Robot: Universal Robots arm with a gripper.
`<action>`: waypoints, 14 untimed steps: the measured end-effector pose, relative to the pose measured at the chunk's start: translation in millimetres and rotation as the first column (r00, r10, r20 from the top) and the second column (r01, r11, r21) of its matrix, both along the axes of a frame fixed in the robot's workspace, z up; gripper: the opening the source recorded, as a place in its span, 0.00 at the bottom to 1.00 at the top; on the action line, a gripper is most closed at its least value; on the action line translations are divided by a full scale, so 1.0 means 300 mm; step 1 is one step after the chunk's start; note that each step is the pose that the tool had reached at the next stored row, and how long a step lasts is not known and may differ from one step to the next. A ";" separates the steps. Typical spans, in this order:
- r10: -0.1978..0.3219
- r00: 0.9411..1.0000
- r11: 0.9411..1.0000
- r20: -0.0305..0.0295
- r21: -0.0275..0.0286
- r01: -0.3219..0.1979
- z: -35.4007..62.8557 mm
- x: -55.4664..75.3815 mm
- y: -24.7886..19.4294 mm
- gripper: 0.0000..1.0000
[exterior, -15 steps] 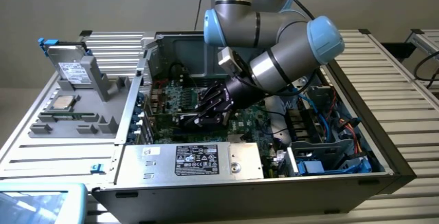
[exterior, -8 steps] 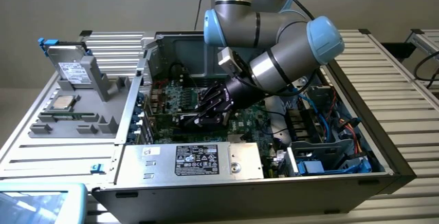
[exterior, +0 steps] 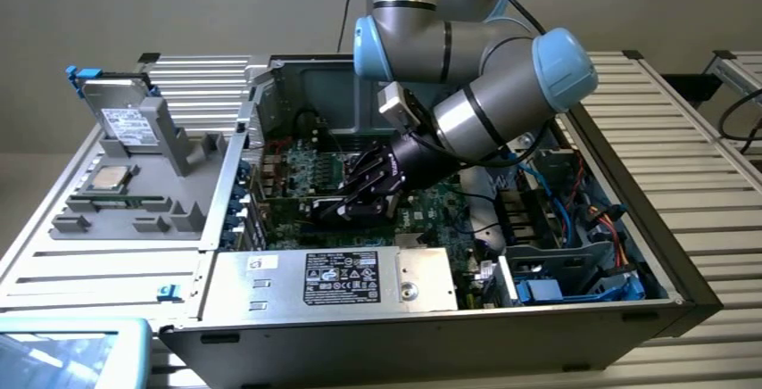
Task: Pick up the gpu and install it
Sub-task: 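Insert the gpu into the slot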
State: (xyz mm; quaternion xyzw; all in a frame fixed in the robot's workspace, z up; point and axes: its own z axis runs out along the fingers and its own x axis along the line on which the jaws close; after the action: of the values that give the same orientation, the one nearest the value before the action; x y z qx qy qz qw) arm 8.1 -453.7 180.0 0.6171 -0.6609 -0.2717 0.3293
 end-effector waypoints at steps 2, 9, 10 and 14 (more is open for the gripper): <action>0.000 1.000 1.000 0.001 0.000 0.000 0.000 0.000 0.000 0.28; 0.000 1.000 1.000 0.001 0.000 0.000 0.000 0.000 0.000 0.28; 0.000 1.000 1.000 0.001 0.000 0.000 0.000 0.000 0.000 0.28; 0.000 1.000 1.000 0.001 0.000 0.000 0.000 -0.002 0.001 0.28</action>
State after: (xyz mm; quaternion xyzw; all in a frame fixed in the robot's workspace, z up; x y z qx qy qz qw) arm 7.5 -453.4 180.0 0.6174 -0.6611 -0.2711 0.3290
